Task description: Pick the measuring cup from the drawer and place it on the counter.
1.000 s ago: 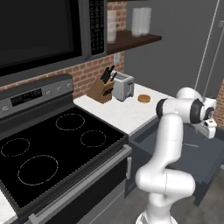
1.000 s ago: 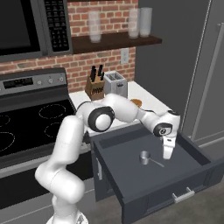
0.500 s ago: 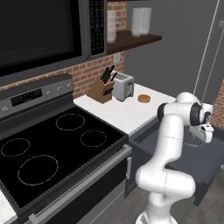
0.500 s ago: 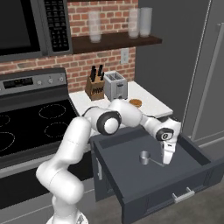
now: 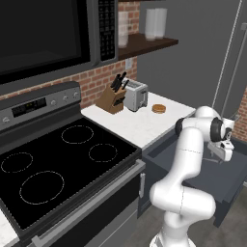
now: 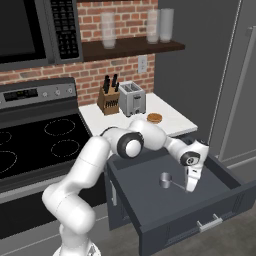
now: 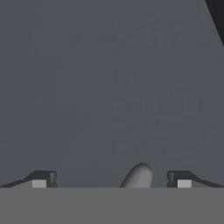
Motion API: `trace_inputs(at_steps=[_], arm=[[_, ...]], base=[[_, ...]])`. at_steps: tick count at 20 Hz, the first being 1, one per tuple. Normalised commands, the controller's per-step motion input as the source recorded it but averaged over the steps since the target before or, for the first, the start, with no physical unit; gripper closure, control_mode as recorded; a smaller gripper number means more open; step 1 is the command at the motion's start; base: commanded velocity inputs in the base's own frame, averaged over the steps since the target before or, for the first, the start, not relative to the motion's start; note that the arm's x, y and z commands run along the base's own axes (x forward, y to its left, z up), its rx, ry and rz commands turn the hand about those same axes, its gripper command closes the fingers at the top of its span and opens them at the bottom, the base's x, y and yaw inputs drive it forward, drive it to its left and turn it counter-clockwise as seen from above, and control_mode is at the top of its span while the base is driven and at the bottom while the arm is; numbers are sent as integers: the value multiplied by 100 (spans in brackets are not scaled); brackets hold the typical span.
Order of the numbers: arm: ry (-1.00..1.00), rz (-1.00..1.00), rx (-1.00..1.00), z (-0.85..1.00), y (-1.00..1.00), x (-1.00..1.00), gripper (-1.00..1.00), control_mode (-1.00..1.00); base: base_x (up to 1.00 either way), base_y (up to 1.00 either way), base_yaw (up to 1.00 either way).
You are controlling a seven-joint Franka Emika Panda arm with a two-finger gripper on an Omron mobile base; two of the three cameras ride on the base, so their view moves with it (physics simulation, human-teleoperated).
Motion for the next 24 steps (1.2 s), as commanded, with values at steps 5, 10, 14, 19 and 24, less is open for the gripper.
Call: trace_inputs(at_steps=[5,10,14,19,24], arm=[[0,-5,0,-8,0,-4,-100,-100],[0,-7,0,0,1,-12,-100,-100],[0,-7,0,-2,13,-16,-100,-100],[0,-8,-1,-3,35,-7,100,-100],[0,-10,-1,0,36,0,100,-100]], base=[[0,0,0],[0,0,0],[0,0,0],[0,0,0],[0,0,0]])
